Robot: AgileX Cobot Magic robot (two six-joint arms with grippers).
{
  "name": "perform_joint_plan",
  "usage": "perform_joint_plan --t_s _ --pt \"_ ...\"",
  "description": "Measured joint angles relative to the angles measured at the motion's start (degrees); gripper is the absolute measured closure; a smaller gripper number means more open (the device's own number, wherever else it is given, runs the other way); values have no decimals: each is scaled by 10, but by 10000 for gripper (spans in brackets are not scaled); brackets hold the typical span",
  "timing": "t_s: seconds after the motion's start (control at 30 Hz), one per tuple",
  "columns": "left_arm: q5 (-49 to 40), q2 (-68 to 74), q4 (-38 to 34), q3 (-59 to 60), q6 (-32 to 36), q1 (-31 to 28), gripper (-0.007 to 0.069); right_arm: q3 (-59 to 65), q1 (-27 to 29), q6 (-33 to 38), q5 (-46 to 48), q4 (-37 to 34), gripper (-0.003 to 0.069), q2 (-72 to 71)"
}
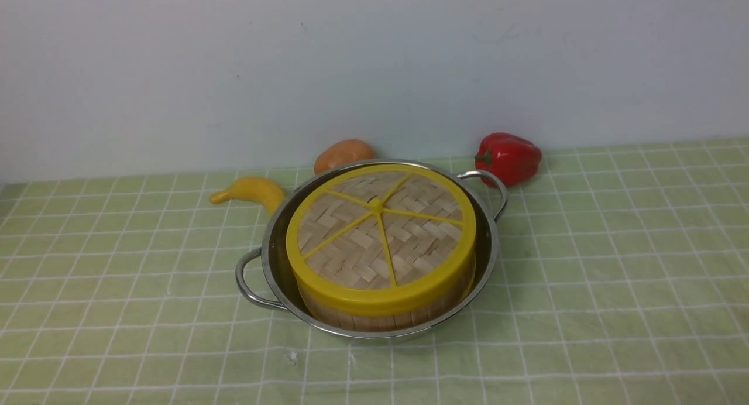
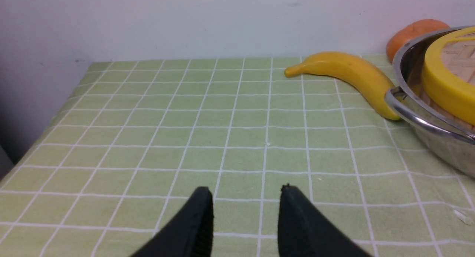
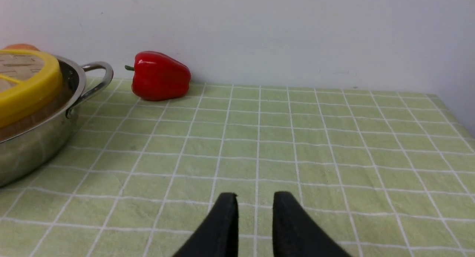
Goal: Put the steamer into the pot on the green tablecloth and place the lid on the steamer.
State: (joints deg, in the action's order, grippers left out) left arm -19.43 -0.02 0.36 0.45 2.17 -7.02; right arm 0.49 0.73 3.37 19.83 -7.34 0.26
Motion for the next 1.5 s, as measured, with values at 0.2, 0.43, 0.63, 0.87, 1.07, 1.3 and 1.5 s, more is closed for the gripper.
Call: perform_joint_plan --t_s 0.2,0.43,0.63,0.87,1.07,1.3,1.5 --pt "0 0 0 0 0 0 382 0 0 0 0 0 473 0" --pt "0 0 0 0 0 0 382 0 0 0 0 0 460 0" --pt "0 0 0 0 0 0 382 0 0 0 0 0 445 0" --pt "0 0 0 0 0 0 382 0 0 0 0 0 423 0" --pt "0 0 0 0 2 0 382 0 0 0 0 0 419 0" --pt "0 0 0 0 2 0 382 0 0 0 0 0 419 0" --pt "0 0 0 0 2 0 382 0 0 0 0 0 419 0"
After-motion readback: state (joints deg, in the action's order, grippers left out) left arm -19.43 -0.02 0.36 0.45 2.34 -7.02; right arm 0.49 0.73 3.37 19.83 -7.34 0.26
